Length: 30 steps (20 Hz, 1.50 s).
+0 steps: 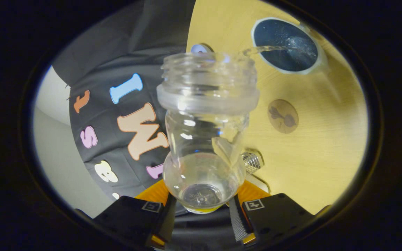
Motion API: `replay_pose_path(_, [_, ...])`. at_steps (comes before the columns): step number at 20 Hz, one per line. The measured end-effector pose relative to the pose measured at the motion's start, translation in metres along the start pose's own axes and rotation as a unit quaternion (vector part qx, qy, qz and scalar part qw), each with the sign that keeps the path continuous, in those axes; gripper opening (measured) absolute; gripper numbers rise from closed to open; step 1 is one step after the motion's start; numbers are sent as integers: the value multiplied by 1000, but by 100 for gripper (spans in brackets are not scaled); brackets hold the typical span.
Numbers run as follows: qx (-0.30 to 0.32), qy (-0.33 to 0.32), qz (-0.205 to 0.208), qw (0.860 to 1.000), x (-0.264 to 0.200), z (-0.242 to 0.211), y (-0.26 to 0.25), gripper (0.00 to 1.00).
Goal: Take the bottle from table, then pour the juice into the cup, finally place the bottle on the coaster
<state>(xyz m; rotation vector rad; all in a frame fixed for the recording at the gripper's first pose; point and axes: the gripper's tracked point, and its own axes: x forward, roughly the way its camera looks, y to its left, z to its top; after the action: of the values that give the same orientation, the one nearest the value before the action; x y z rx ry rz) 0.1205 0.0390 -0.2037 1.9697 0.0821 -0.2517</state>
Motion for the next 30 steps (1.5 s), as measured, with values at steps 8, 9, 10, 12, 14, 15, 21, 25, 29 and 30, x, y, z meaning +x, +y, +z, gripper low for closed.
replay_pose_path(8, [11, -1, 1, 1000, 1, 1, 4, 70])
replay_pose_path(9, [12, -1, 1, 1000, 2, 0, 4, 70])
replay_pose_path(10, [14, -1, 1, 1000, 3, 0, 3, 70])
replay_pose_path(12, [18, 0, 2, 1000, 3, -1, 5, 70])
replay_pose_path(14, [21, -2, 2, 1000, 2, 1, 7, 70])
replay_pose_path(15, [23, -3, 2, 1000, 2, 1, 7, 70])
replay_pose_path(21, [36, -6, 1, 999, 3, 4, 10, 70])
replay_pose_path(25, [44, -6, -4, 999, 5, 5, 12, 70])
replay_pose_path(29, [56, -7, -4, 998, 6, 7, 13, 70])
replay_pose_path(30, [59, -6, -6, 998, 6, 8, 13, 70])
